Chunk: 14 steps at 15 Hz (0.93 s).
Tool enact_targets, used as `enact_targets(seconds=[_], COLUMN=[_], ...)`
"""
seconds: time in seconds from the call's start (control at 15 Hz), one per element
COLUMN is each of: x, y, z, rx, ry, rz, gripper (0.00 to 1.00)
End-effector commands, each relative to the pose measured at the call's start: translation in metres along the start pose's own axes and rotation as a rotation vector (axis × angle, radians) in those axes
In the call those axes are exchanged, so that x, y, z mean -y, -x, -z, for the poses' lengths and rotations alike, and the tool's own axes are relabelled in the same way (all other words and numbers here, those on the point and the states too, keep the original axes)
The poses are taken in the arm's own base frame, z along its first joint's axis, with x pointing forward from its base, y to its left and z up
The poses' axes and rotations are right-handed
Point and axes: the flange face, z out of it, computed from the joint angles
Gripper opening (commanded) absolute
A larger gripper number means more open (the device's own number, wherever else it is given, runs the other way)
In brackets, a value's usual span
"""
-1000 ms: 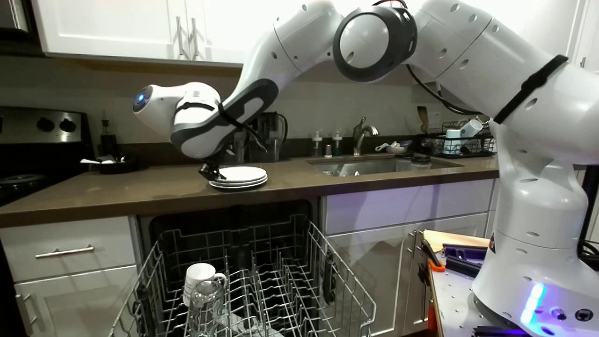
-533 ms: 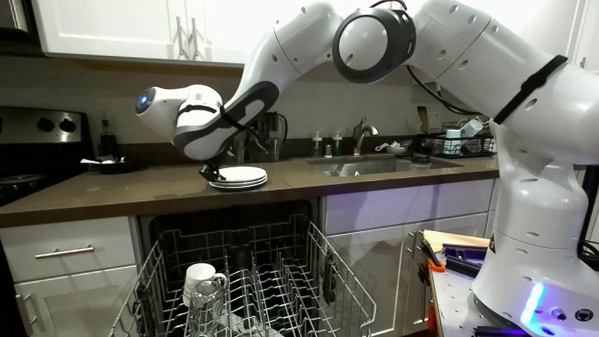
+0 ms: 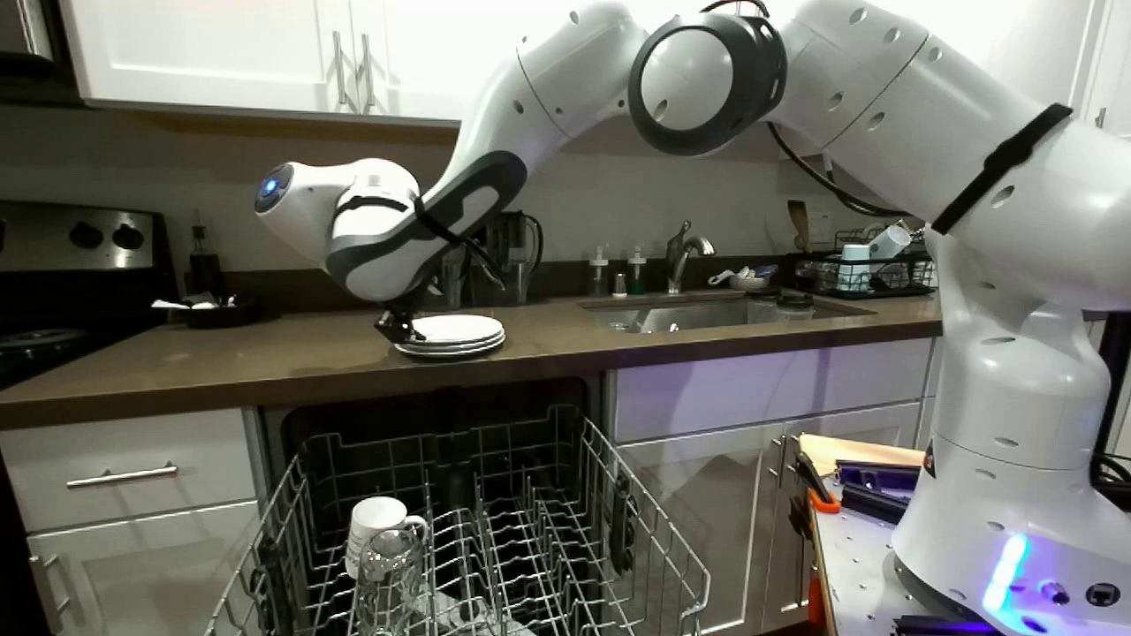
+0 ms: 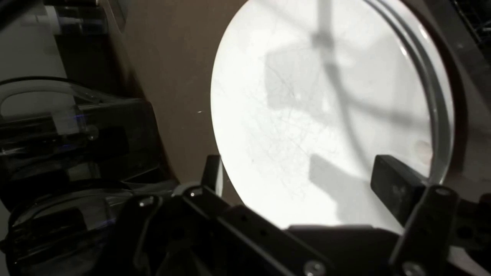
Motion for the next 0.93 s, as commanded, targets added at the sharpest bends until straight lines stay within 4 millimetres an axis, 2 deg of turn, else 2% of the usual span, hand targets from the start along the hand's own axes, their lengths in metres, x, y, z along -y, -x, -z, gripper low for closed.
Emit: enact_targets(seconds=[0.0, 0.53, 0.87], x=[0.0060, 0.0114, 0.0025], y=[0.0061, 0.0050, 0.0027], z=[0.0062, 0.0106, 0.0123], rx=[0.008, 0.009, -0.001], ry=[-0.072, -0.082, -0.032], rz=[0.044, 0.055, 0.002], gripper=[1.00, 1.00, 1.00])
